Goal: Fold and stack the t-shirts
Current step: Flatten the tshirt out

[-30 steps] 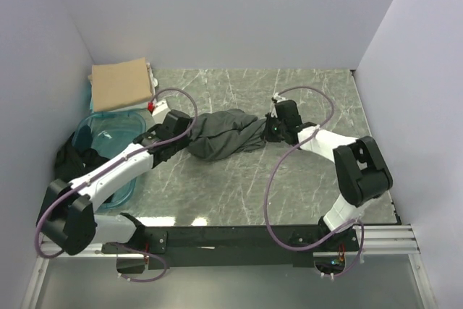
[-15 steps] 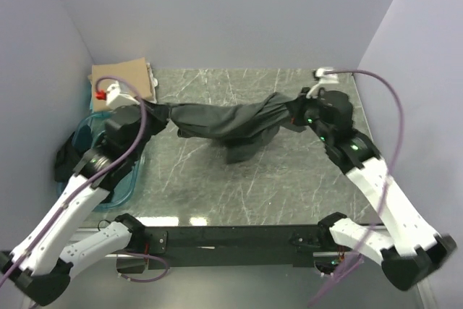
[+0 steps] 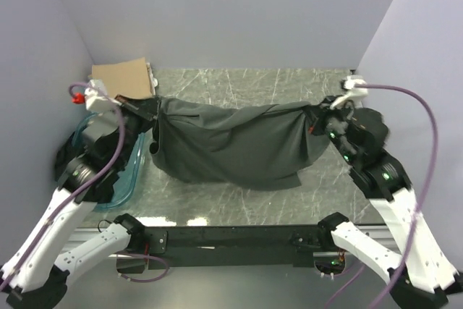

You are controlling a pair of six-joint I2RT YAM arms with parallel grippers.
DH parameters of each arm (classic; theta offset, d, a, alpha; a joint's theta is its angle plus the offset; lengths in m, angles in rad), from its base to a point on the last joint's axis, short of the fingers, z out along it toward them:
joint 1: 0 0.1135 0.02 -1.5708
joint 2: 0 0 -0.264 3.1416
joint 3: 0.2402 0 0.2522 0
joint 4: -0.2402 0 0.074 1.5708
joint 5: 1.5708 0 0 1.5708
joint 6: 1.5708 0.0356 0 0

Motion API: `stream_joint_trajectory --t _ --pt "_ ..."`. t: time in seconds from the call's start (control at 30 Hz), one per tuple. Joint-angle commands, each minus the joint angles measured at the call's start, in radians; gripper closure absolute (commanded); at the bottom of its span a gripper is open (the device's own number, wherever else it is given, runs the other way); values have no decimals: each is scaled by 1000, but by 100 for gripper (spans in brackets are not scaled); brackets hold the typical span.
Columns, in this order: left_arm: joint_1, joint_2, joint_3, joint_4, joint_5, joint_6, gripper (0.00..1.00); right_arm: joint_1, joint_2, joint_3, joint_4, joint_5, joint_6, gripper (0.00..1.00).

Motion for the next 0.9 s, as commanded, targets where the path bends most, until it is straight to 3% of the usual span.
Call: stream_joint_trajectory --t 0.0,0.1,0.23,0.33,0.47,0.6,0.73,0.87 --pt "6 113 -5 -18 -141 -39 99 -7 130 -35 51 94 3 100" --pt "33 248 21 -22 -174 -46 99 -73 270 -19 103 58 9 100" --pt "196 433 38 86 -1 -7 99 -165 457 22 201 -20 5 100" --pt "250 597 70 220 82 55 99 -181 618 95 267 -45 -36 100" --pt "276 888 277 229 106 102 99 -201 866 240 303 -42 -32 100" --pt "296 1076 466 165 115 130 99 -214 983 358 323 -17 -20 100" --pt "299 1092 515 168 107 150 99 -214 961 389 346 -19 -24 100" --pt "293 871 359 228 104 147 100 -214 786 328 330 -17 -21 100"
